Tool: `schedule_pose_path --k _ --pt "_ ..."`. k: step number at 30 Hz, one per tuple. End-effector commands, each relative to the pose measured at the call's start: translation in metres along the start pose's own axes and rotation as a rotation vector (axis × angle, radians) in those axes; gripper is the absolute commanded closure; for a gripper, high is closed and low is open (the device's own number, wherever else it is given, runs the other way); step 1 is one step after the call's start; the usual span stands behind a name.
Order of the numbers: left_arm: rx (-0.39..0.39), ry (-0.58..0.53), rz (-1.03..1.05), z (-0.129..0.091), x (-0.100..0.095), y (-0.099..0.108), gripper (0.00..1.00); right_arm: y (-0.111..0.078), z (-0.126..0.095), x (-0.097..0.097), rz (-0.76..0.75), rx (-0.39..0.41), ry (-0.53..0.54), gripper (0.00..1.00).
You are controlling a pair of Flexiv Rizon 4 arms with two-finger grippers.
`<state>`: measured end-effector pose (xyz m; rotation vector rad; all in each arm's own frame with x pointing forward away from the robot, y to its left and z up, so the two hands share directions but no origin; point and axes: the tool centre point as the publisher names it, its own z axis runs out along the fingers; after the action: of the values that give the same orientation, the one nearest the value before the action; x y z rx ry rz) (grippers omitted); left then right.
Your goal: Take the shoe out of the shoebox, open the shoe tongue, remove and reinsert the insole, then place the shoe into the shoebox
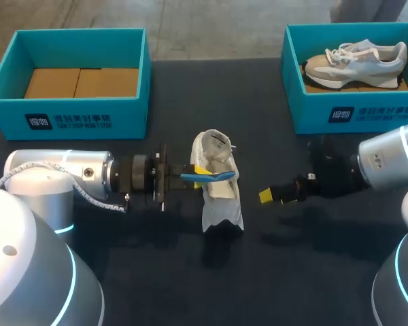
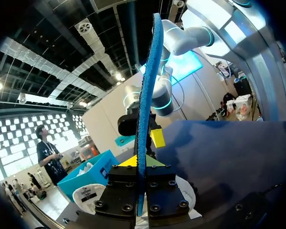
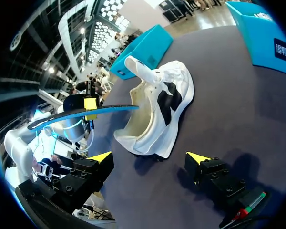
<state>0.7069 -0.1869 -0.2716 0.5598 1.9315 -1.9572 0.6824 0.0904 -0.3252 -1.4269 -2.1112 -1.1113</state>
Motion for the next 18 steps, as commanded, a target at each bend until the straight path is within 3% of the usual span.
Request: schedule_pose_path --k 1,18 --pt "-0.001 -0.001 0.005 0.003 0.000 -0.002 1.00 0.000 0.002 -0.001 -0.022 0.003 0.005 0.00" --pt "0.008 0.023 0.021 0.018 -0.004 0.007 1.00 0.000 0.005 -0.003 -0.046 0.005 -0.007 0.00"
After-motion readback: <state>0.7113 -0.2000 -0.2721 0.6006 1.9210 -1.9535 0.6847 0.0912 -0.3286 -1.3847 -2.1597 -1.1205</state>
